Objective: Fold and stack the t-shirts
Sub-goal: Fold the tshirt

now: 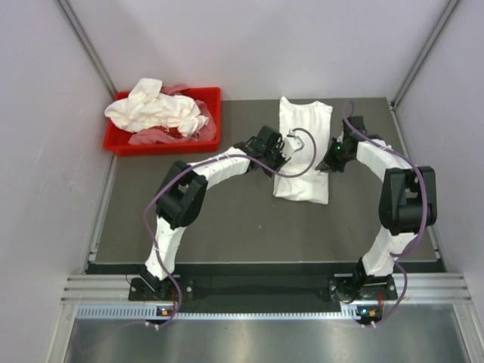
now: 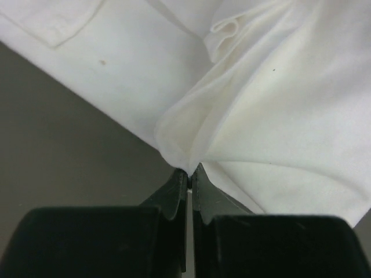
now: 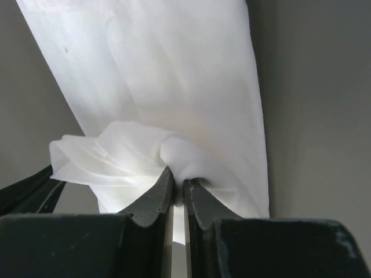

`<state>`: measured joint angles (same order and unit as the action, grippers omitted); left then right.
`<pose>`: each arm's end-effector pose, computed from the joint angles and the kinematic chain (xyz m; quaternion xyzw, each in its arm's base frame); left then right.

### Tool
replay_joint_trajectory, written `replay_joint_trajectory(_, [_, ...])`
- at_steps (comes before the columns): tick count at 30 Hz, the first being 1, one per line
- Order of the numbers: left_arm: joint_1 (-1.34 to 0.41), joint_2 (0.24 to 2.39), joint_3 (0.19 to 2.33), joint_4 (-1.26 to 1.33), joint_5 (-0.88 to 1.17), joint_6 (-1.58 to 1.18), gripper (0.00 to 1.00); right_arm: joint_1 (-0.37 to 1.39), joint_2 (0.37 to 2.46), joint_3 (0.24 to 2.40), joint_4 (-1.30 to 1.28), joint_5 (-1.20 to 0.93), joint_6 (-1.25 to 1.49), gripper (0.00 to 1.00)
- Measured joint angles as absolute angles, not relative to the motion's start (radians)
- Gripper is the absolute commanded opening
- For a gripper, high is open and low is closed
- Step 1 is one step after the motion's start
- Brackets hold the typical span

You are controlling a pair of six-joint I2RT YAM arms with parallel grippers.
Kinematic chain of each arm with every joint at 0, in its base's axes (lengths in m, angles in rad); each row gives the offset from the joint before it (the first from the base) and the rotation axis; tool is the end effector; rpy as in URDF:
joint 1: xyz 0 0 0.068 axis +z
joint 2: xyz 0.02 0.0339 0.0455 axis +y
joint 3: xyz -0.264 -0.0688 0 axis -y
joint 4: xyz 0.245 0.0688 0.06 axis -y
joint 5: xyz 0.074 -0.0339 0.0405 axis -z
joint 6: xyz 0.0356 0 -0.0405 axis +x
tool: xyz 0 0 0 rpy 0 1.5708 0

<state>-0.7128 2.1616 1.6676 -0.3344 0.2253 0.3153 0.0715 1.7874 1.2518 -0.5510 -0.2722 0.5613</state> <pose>0.3615 -0.3230 0.1893 0.4908 0.7863 -0.1739 0.3327 0.3668 0.0359 0.2021 0.2017 0.9410 0.1991 0.1847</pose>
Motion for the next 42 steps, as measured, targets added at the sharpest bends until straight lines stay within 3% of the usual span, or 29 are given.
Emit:
replay_joint_trajectory(12, [-0.681, 2.290, 1.896, -0.323, 0.002, 0.289, 0.00, 0.068, 1.851, 1.360, -0.453, -0.235, 0.624, 0.00])
replay_joint_trajectory(23, [-0.679, 2.391, 1.989, -0.345, -0.036, 0.289, 0.00, 0.067, 1.931, 1.397, -0.436, -0.208, 0.651, 0.01])
replay_joint_trajectory(25, [-0.679, 2.403, 2.010, -0.346, -0.046, 0.289, 0.00, 0.067, 1.942, 1.416, -0.434, -0.202, 0.655, 0.07])
replay_joint_trajectory(27, [-0.678, 2.415, 2.028, -0.345, -0.054, 0.289, 0.00, 0.063, 1.958, 1.437, -0.432, -0.199, 0.659, 0.28])
replay_joint_trajectory(28, [-0.678, 2.420, 2.034, -0.345, -0.060, 0.289, 0.05, 0.061, 1.968, 1.449, -0.430, -0.194, 0.659, 0.37])
replay_joint_trajectory(30, [-0.678, 2.427, 2.042, -0.346, -0.075, 0.292, 0.34, 0.054, 1.982, 1.464, -0.427, -0.182, 0.659, 0.57])
replay_joint_trajectory(33, [-0.678, 2.448, 2.067, -0.347, -0.113, 0.290, 0.56, 0.036, 1.999, 1.488, -0.434, -0.149, 0.659, 0.65])
replay_joint_trajectory(38, [-0.672, 2.464, 2.126, -0.370, -0.178, 0.290, 0.58, -0.014, 1.994, 1.544, -0.447, -0.093, 0.640, 0.56])
replay_joint_trajectory(41, [-0.663, 2.448, 2.139, -0.377, -0.171, 0.272, 0.54, -0.028, 1.945, 1.536, -0.447, -0.072, 0.599, 0.34])
replay_joint_trajectory(42, [-0.659, 2.438, 2.135, -0.382, -0.163, 0.262, 0.49, -0.027, 1.917, 1.522, -0.445, -0.072, 0.584, 0.20])
